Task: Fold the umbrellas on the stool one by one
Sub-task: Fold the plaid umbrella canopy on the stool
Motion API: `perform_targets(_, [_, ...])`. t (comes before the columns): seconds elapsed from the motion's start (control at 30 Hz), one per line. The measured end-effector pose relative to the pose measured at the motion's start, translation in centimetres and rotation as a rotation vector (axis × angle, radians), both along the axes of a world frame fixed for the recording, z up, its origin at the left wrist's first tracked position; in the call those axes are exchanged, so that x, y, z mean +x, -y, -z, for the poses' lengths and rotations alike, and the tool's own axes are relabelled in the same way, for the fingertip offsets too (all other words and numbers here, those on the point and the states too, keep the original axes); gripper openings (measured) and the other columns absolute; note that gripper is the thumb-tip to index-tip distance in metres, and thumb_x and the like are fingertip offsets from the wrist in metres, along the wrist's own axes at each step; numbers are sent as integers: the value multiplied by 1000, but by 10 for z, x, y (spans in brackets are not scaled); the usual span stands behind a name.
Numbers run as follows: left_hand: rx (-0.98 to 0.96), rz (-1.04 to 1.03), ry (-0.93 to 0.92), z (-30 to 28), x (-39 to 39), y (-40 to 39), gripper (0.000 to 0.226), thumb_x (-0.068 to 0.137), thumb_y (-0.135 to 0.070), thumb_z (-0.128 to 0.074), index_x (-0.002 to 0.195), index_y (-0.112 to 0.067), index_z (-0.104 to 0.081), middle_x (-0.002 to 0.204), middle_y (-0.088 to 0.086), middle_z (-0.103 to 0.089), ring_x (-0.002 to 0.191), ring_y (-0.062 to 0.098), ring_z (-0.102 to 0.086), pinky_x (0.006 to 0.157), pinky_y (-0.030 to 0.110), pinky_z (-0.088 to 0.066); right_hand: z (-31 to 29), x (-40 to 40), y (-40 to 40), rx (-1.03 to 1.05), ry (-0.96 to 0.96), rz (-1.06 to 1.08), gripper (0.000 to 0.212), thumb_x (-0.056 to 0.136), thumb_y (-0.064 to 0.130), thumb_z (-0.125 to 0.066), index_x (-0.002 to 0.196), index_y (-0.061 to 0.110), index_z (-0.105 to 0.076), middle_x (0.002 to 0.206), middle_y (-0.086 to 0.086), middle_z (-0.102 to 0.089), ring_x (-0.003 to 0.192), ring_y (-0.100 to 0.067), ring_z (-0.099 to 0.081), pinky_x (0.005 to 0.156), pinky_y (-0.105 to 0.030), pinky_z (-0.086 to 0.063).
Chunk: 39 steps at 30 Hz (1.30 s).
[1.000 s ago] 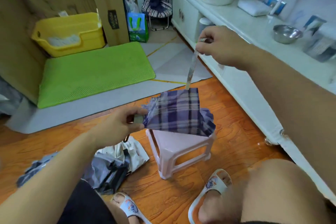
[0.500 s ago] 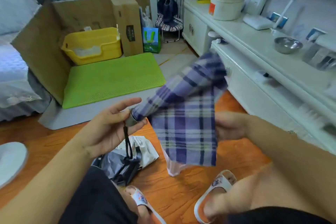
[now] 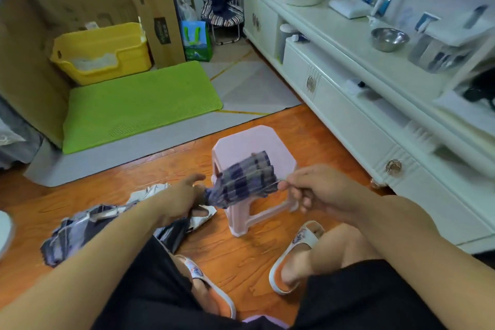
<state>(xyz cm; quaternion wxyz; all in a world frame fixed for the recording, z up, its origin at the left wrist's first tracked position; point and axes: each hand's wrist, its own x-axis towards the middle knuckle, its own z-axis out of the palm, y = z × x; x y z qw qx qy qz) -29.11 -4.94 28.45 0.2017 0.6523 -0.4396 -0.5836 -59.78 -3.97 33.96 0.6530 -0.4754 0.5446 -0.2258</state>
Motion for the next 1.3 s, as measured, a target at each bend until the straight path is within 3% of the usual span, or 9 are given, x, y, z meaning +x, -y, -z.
perform_targets(0.1, [-27, 371, 235, 10, -13, -10, 24, 106, -14, -47, 129, -15, -55, 99, 4, -74, 80, 17, -70, 83, 40, -61, -3, 10, 9, 86, 40, 113, 27, 102, 18, -55, 86, 1, -69, 56, 0, -52, 45, -10, -43, 54, -28, -41])
perform_targets(0.3, [-198, 288, 163, -1, -26, -25, 14, 101, -13, -61, 106, -23, -70, 92, 9, -74, 78, 14, -72, 80, 24, -58, -9, 4, 33, 152, 166, 436, 16, 94, 17, -65, 79, 11, -68, 78, -3, -66, 77, -17, -55, 70, -32, -47])
perform_targets(0.43, [-291, 218, 161, -2, -10, -22, 25, 92, -10, -73, 107, -30, -74, 97, -6, -77, 91, 14, -72, 89, 37, -56, -11, 0, 43, 144, 232, 384, 24, 98, 15, -60, 76, 10, -68, 101, -9, -78, 106, -21, -68, 95, -36, -46])
perform_targets(0.53, [-341, 198, 25, -13, -6, -25, 34, 88, 0, -75, 107, -28, -74, 98, -3, -77, 88, 12, -71, 82, 31, -57, -14, 0, 48, 12, 209, 305, 18, 96, 5, -61, 87, 8, -76, 99, -6, -77, 108, -21, -67, 99, -37, -47])
perform_targets(0.63, [-389, 253, -50, -27, -6, -31, 35, 88, 5, -72, 111, -22, -73, 102, -1, -78, 91, 11, -71, 79, 22, -55, -10, -2, 53, -255, -27, 141, 29, 92, -6, -59, 104, 13, -77, 116, -5, -73, 117, -19, -64, 108, -39, -48])
perform_targets(0.73, [-427, 264, -100, -42, -6, -37, 36, 88, 9, -70, 112, -18, -73, 101, -2, -78, 84, 5, -70, 73, 15, -52, -5, -5, 50, -370, -278, -91, 29, 97, 12, -63, 119, 28, -72, 133, 3, -64, 123, -10, -59, 111, -36, -45])
perform_targets(0.9, [-505, 247, -264, -62, 0, -42, 34, 76, 6, -75, 103, -15, -79, 106, -2, -77, 96, 11, -71, 83, 20, -55, 6, -10, 32, -11, -320, -509, 52, 91, 69, -55, 129, 34, -63, 132, 1, -66, 118, -18, -66, 107, -47, -50])
perform_targets(1.1, [-592, 333, -245, -60, 10, -45, 27, 75, 2, -75, 91, -21, -78, 109, 3, -72, 108, 25, -67, 92, 37, -55, 23, -10, 15, 283, -64, -663, 55, 97, 66, -41, 128, 27, -63, 131, -3, -68, 127, -25, -61, 115, -52, -41])
perform_targets(1.3, [-759, 352, -86, -52, 11, -49, 41, 82, 13, -72, 92, -27, -75, 116, -4, -72, 117, 21, -66, 95, 30, -53, 32, -2, 5, 85, -125, -577, 41, 88, 61, -67, 105, 24, -72, 111, -9, -73, 109, -34, -69, 100, -50, -54])
